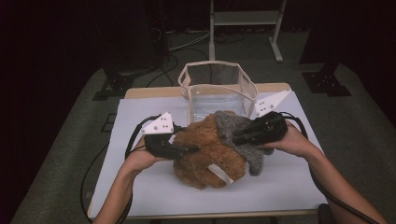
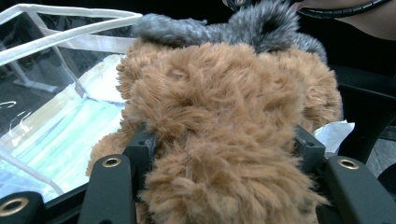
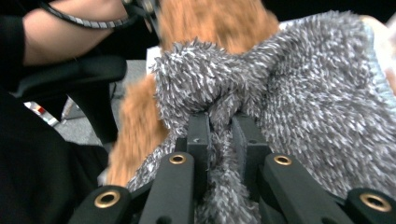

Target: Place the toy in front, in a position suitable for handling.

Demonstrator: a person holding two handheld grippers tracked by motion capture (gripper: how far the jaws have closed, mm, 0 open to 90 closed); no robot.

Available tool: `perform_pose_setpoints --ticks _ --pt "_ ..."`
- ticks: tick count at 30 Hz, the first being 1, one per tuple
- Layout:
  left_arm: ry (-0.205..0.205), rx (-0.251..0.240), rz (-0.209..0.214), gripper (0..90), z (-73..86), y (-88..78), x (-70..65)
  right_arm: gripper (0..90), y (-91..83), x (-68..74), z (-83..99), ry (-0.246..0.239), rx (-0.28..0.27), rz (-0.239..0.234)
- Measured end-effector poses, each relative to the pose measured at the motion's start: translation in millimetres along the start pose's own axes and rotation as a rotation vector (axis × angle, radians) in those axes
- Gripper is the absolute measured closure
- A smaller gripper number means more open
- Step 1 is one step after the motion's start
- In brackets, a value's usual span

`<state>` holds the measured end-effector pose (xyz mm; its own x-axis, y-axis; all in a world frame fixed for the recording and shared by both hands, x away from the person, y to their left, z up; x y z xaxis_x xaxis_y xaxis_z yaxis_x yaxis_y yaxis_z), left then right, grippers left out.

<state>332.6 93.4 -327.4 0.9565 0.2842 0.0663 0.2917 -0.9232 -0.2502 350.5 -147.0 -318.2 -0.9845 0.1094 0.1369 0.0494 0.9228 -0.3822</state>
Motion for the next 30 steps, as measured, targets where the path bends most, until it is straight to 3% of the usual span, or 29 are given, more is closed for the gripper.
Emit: perform_pose_setpoints --ticks 3,6,9,12,16,19,21,23,25,30 --pt "-0.001 0.000 0.008 42.1 -1.5 3.9 -0.9 78.3 -14.0 -2.2 2.7 0.019 -0.024 0.027" --pt "0.001 0.001 0.022 42.1 -3.2 8.6 -2.8 78.3 -19.8 -3.9 -12.6 -0.004 -0.063 0.046" --pt "0.013 0.006 0.037 42.1 -4.5 12.2 -4.7 78.3 -13.3 -5.0 -31.1 -0.037 -0.074 0.048" --pt "0.016 0.011 0.042 42.1 -5.3 13.7 -5.4 78.3 2.8 -7.0 -40.8 -0.062 -0.052 0.041" --pt "0.009 0.003 0.031 42.4 -3.6 9.6 -3.3 78.3 19.0 -11.5 -31.3 -0.047 -0.020 0.026" --pt "-0.001 -0.007 0.026 42.6 -1.8 7.5 -2.5 78.4 17.0 -15.1 -20.2 -0.018 -0.018 0.023" --pt "-0.011 -0.016 0.024 42.6 -1.3 5.8 -1.7 78.4 6.5 -20.4 -1.2 -0.002 0.031 0.069" --pt "-0.013 -0.014 0.024 42.5 -2.3 6.4 -1.6 78.4 0.1 -22.8 4.3 0.004 0.041 0.094" --pt "-0.012 -0.014 0.029 42.6 -3.5 8.3 -2.2 78.4 -6.4 -21.5 1.6 0.002 0.022 0.097" --pt "0.000 -0.006 0.041 42.5 -5.7 14.4 -3.7 78.3 -8.1 -12.7 -27.5 -0.039 -0.063 0.065"
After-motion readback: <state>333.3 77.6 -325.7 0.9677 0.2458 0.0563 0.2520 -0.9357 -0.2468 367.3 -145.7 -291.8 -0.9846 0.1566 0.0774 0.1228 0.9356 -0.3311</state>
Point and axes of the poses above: each handheld gripper's, and its own axes: y roughly forward along the jaws, z roughly out of its underside, x roughly to its left, the point moved 5 cm from there along y, roughly forward along the jaws, and after that the axes turned 10 degrees about -x, right-handed, at the moved point
